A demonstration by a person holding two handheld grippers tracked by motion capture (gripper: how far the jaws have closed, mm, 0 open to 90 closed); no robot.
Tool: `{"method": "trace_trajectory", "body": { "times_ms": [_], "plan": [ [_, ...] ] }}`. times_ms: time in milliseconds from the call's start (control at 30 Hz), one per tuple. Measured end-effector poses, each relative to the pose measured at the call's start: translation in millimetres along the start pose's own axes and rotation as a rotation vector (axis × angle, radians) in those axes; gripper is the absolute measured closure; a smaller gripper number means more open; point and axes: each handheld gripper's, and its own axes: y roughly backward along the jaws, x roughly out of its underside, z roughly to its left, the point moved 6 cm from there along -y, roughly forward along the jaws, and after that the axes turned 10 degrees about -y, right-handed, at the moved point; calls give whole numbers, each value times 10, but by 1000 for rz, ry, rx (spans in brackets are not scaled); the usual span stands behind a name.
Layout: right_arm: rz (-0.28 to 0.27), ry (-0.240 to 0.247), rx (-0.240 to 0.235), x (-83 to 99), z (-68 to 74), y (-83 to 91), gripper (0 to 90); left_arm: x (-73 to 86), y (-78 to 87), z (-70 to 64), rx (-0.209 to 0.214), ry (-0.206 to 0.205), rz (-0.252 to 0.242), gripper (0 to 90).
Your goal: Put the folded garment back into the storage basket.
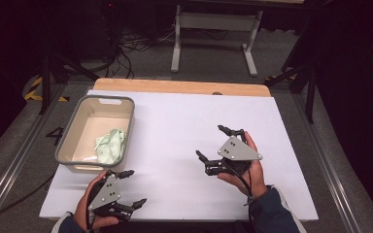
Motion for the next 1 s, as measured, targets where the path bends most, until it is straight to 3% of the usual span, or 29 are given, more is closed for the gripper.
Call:
{"method": "trace_trajectory", "body": {
  "times_ms": [133,1000],
  "plan": [
    [12,19,10,21,5,17,61,0,-3,-3,0,-3,3,102],
    [56,31,13,237,17,188,59,-2,14,9,-8,-4,0,101]
  ]
}}
